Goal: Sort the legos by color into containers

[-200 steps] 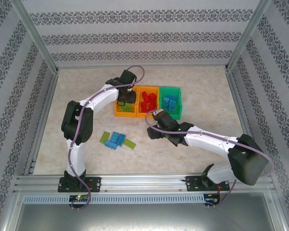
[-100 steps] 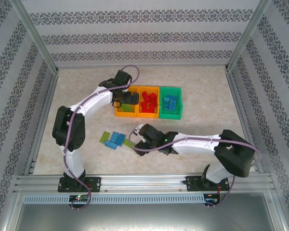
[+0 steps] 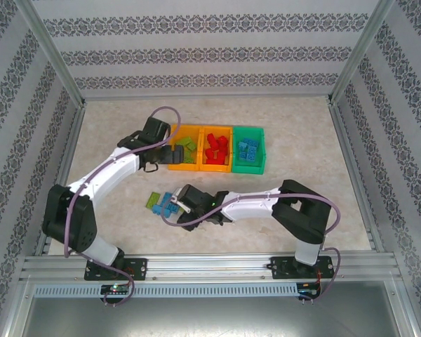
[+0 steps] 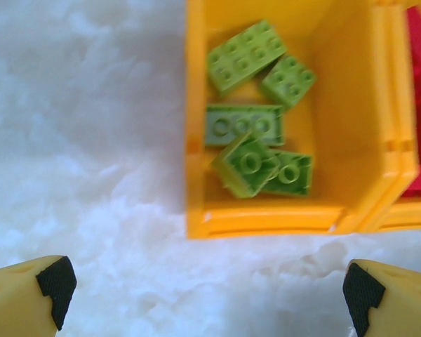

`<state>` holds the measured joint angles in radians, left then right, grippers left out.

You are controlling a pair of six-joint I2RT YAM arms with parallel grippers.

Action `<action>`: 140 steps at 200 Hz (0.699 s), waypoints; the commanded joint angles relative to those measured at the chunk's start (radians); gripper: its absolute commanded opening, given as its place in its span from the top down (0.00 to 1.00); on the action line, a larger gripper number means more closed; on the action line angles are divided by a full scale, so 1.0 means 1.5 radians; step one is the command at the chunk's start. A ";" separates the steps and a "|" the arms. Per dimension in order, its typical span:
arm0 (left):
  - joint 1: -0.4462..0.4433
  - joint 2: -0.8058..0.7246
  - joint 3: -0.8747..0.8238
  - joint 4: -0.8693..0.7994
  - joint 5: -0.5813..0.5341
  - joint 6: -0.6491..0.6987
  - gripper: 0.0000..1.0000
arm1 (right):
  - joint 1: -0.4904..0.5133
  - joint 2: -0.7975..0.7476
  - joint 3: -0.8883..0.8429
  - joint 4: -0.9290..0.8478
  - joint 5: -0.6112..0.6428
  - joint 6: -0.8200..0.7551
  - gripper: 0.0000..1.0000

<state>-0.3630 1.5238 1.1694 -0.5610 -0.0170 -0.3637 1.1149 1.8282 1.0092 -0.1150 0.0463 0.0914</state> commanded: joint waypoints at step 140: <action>0.040 -0.165 -0.171 0.000 -0.043 -0.048 0.01 | -0.037 -0.048 0.008 -0.060 -0.032 -0.014 0.74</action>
<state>-0.3176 1.3090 0.9306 -0.5537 -0.0475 -0.4183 1.0748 1.8301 1.0294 -0.1825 0.0021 0.0631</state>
